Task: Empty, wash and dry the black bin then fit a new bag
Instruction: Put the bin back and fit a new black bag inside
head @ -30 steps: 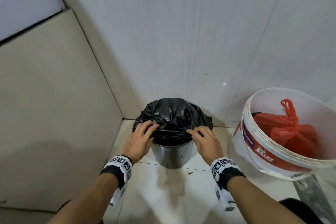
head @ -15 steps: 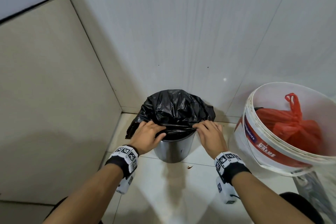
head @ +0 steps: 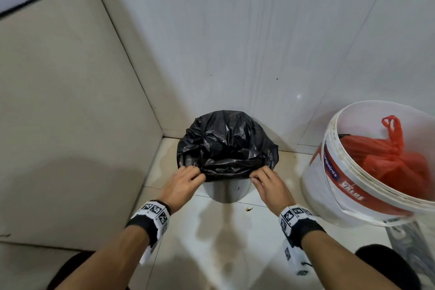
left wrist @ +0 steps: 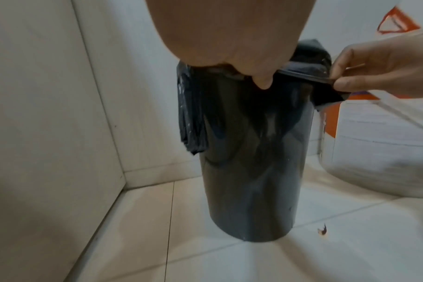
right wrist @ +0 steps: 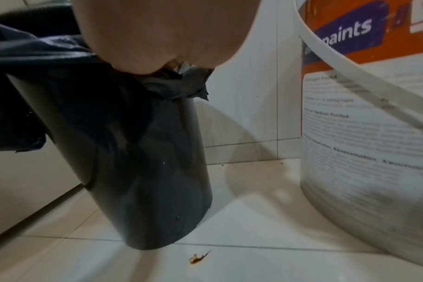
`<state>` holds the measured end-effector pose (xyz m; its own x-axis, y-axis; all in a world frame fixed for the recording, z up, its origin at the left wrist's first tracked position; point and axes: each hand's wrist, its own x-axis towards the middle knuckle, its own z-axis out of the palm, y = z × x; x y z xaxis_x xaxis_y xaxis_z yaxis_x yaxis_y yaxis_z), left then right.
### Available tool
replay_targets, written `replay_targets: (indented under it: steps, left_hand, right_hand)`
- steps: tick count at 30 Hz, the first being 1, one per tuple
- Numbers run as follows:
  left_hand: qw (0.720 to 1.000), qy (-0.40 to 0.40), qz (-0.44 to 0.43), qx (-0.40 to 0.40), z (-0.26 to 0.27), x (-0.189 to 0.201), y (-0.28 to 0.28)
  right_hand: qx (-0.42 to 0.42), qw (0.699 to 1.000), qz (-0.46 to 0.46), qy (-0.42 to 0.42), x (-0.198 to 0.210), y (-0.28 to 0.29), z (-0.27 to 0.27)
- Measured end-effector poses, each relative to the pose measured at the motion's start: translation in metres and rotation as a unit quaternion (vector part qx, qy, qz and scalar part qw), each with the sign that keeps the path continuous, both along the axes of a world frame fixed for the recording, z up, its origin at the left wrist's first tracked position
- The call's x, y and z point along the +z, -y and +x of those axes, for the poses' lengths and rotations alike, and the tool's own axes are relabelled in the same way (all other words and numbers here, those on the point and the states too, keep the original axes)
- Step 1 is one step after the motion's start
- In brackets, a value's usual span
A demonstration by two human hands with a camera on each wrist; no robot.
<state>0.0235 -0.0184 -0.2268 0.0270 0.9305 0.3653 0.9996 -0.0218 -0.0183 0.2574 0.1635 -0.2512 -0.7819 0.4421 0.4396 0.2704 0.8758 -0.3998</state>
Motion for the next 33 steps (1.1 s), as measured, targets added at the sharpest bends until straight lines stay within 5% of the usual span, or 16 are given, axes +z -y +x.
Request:
replay_targets:
  steps: [7,12,16,20,22,24,27,30,33]
  left_hand:
    - [0.984,0.166,0.012,0.061,0.007,-0.010,0.011]
    - [0.947,0.236,0.125,0.177,-0.006,0.025,0.002]
    - [0.865,0.417,0.094,0.264,-0.017,0.037,-0.030]
    - [0.699,0.662,0.031,0.268,-0.020,0.005,-0.047]
    - [0.643,0.707,0.010,0.294,-0.025,-0.015,-0.047]
    - [0.619,0.726,-0.007,0.300,-0.025,-0.024,-0.046]
    - [0.628,0.717,-0.002,0.302,-0.027,-0.020,-0.043]
    - [0.705,0.625,0.066,0.328,-0.043,0.001,-0.048]
    - [0.741,0.591,0.059,0.314,-0.056,0.025,-0.065]
  right_hand:
    - [-0.028,0.993,-0.106,-0.032,-0.017,0.000,0.013]
    - [-0.216,0.950,-0.190,-0.122,0.023,-0.016,0.000]
    - [-0.199,0.925,-0.314,-0.083,0.034,-0.044,-0.036]
    - [-0.181,0.883,-0.425,-0.087,0.031,-0.044,-0.050]
    - [-0.202,0.862,-0.454,-0.102,0.031,-0.036,-0.049]
    - [-0.225,0.838,-0.493,-0.069,0.025,-0.031,-0.047]
    - [-0.244,0.816,-0.524,0.001,0.013,-0.034,-0.041]
    - [-0.298,0.852,-0.430,-0.033,0.028,-0.050,-0.043]
    - [-0.266,0.860,-0.427,-0.078,0.048,-0.066,-0.059]
